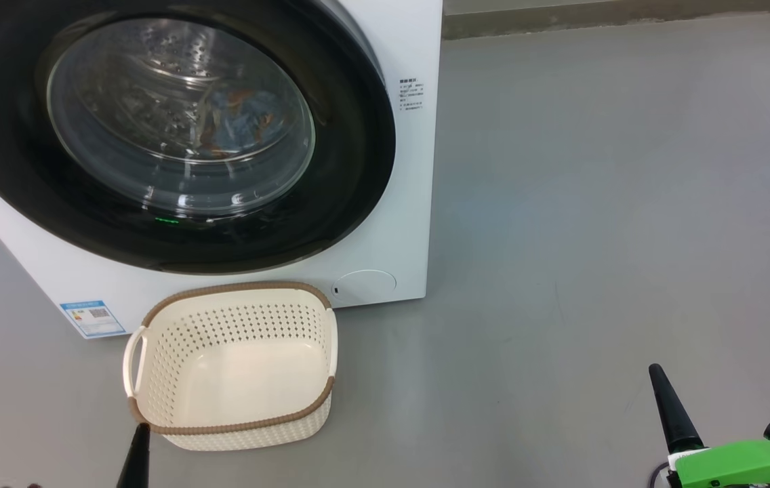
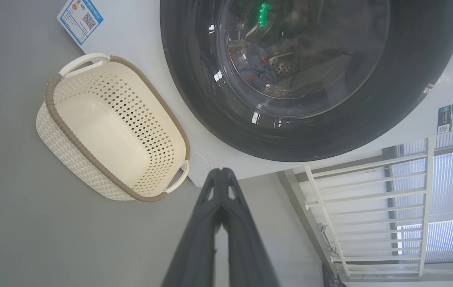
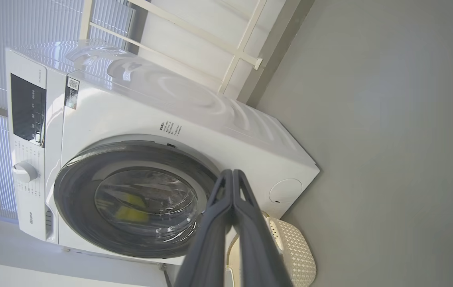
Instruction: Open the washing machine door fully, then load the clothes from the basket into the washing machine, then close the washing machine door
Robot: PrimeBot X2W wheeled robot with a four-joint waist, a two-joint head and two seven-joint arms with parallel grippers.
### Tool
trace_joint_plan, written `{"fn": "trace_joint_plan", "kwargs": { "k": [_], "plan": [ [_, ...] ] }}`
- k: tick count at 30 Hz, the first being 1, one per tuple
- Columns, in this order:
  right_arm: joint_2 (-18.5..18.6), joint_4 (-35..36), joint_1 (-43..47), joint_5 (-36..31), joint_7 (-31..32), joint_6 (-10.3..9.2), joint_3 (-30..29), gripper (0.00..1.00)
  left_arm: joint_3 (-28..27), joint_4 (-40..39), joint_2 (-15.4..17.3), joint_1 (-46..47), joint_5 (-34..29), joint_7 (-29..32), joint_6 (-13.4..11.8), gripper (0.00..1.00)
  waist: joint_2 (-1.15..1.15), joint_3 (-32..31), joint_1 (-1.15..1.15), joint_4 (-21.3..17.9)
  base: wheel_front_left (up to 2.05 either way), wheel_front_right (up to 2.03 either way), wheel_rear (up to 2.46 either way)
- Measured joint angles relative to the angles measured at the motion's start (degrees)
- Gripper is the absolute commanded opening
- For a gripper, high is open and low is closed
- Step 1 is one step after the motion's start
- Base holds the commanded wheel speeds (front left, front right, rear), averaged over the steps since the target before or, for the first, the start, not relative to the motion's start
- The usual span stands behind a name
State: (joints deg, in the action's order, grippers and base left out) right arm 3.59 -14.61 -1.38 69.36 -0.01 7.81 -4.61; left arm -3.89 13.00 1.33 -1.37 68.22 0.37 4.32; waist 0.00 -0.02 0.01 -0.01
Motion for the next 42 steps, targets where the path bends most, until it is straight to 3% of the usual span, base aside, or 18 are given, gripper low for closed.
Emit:
{"fn": "trace_joint_plan", "kwargs": {
  "k": [36, 42],
  "plan": [
    [-0.5, -0.9, -2.5, 21.7, 5.6, -0.41, -2.3, 0.00, -0.6, 2.2, 0.1, 4.8, 22.9, 5.8, 2.6, 0.00, 0.00, 0.2, 0.00, 0.0, 0.00, 0.00, 0.00],
    [-0.6, -0.9, -2.5, 22.6, 6.0, -0.41, -2.8, 0.00, -0.6, 2.2, 0.1, 5.2, 23.5, 6.0, 2.8, 0.00, 0.00, 0.2, 0.00, 0.0, 0.00, 0.00, 0.00]
  ]
}}
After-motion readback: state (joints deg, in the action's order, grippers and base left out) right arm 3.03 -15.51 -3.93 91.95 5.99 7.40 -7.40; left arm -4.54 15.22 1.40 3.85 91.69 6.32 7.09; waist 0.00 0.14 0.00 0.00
